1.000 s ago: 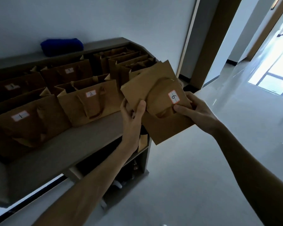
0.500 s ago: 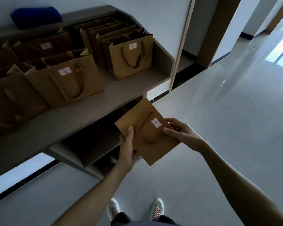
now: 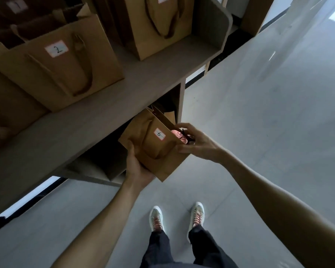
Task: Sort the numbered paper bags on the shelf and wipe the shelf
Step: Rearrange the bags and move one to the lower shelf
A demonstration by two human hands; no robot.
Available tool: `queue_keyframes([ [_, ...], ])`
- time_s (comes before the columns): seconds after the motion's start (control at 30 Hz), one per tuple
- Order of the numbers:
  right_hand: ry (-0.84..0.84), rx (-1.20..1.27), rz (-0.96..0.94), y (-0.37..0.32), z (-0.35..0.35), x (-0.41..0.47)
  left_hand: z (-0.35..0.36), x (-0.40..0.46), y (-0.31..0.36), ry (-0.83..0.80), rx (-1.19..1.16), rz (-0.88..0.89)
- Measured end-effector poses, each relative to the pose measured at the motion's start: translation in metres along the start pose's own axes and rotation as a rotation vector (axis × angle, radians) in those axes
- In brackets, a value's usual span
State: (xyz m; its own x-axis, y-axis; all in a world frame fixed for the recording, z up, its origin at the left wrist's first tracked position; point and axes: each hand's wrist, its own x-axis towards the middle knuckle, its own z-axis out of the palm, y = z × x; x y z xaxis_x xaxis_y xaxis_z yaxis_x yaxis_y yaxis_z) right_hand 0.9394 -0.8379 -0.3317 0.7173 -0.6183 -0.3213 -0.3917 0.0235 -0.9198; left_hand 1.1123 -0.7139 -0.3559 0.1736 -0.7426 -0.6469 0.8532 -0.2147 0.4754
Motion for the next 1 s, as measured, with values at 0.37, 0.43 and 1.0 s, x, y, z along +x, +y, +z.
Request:
queue_keyframes([
  [0.37, 0.275, -0.155, -0.038, 0.057, 0.076, 0.082, -0.083, 0.099, 0.04, 0.215, 0.236, -0.012],
  [0.43, 0.314, -0.276, -0.057, 0.068, 0.082, 0.1, -0.091, 0.12, 0.043, 0.229, 0.272, -0.002],
  [1.0, 0.587, 0.165, 0.067, 0.107, 0.106, 0.128, -0.134, 0.18, 0.043, 0.137, 0.305, 0.048],
])
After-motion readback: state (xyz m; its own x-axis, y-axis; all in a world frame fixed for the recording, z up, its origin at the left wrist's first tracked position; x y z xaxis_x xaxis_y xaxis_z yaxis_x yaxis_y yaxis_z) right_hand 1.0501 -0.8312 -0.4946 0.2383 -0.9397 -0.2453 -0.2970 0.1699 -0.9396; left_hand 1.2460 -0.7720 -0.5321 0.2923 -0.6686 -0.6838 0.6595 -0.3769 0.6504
